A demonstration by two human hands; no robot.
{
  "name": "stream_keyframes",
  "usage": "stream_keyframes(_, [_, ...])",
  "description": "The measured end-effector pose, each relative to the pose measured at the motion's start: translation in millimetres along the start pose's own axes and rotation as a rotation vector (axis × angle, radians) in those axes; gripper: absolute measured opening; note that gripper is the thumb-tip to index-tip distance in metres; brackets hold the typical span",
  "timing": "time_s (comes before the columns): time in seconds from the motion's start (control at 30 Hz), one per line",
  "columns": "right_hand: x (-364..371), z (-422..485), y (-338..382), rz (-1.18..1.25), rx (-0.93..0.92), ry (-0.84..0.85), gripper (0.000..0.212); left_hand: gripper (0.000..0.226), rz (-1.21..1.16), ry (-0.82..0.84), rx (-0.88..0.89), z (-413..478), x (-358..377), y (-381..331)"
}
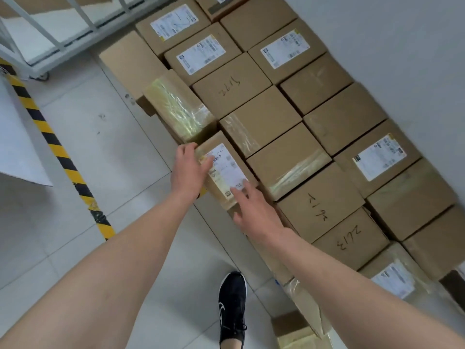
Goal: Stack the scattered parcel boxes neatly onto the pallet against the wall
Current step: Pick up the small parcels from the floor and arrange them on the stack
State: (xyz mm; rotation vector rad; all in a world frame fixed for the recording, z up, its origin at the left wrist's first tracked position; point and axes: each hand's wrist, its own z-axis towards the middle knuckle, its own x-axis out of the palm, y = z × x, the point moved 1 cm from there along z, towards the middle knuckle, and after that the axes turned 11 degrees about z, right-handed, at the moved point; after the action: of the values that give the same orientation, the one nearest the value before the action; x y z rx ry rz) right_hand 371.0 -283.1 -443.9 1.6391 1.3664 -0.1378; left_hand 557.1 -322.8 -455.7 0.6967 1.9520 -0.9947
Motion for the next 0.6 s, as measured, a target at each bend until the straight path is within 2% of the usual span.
stream_keyframes(0.13, [22, -3, -19, -0.063, -0.026, 0.058, 0.064, 0.082, -0.133, 0.102, -0.206, -8, 20, 3])
stream_keyframes(0.3, [34, -2, -31, -0.05, -0.019, 0.033, 0.066, 0.079, -0.251, 0.099, -0.177, -7, 40, 0])
stream_keyframes(0.43, [38, -15, -42, -0.006, -0.018, 0.027, 0.067, 0.088, -0.276, 0.136, -0.162, -10, 39, 3])
stream_keyframes(0.5, [41, -35, -53, 0.022, -0.027, 0.049, 0.063, 0.085, -0.345, 0.177, -0.15, -19, 39, 3])
stream_keyframes(0.6, [48, -77, -82, 0.038, -0.047, 0.071, 0.062, 0.075, -0.309, 0.149, -0.147, -47, 53, -2])
